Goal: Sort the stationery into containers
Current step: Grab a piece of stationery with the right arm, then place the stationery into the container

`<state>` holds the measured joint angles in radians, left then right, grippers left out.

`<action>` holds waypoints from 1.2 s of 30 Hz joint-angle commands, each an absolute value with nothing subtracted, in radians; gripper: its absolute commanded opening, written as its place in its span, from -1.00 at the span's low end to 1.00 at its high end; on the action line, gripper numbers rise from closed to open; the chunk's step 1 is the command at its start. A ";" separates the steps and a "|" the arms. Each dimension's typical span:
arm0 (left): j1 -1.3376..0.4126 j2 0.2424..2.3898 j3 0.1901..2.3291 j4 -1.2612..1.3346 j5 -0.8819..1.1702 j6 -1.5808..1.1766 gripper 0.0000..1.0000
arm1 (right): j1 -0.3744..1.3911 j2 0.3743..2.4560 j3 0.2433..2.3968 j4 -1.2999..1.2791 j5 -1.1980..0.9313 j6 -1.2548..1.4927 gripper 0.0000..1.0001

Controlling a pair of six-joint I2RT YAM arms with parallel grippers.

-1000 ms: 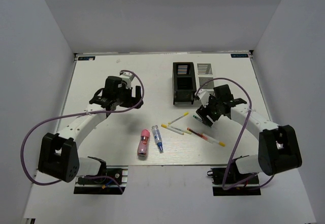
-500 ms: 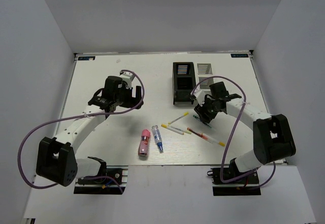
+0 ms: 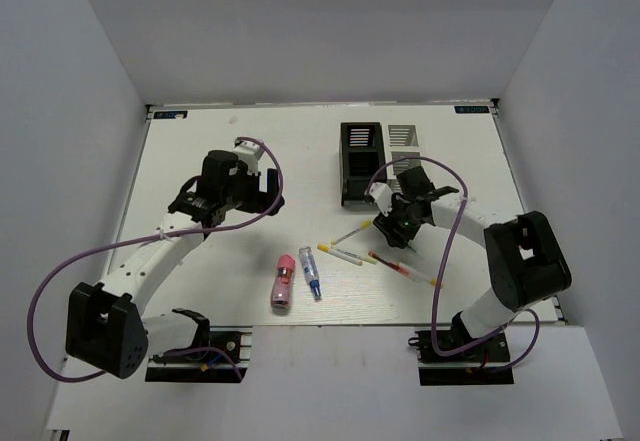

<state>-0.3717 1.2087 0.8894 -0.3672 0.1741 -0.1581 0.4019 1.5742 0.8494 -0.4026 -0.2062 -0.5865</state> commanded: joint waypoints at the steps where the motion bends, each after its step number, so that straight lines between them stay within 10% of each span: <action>1: -0.382 1.178 0.877 -0.374 0.193 -0.163 0.99 | 0.407 1.598 0.867 -0.385 -0.175 -0.584 0.04; 16: -0.391 1.178 0.867 -0.374 0.207 -0.163 0.99 | 0.440 1.603 0.834 -0.422 -0.110 -0.615 -1.00; 28: -0.371 1.207 0.847 -0.298 0.373 -0.238 0.99 | 0.439 1.296 1.225 -0.796 -0.498 -0.680 -1.00; 36: -0.371 1.227 0.856 -0.308 0.362 -0.219 0.99 | 0.385 1.341 1.367 -0.465 -0.393 -0.562 -1.00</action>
<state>-0.3759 1.2335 0.8570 -0.3210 0.3363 -0.2256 0.4129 1.2694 1.3342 -0.5846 -0.4103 -0.6159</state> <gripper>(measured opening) 0.994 0.061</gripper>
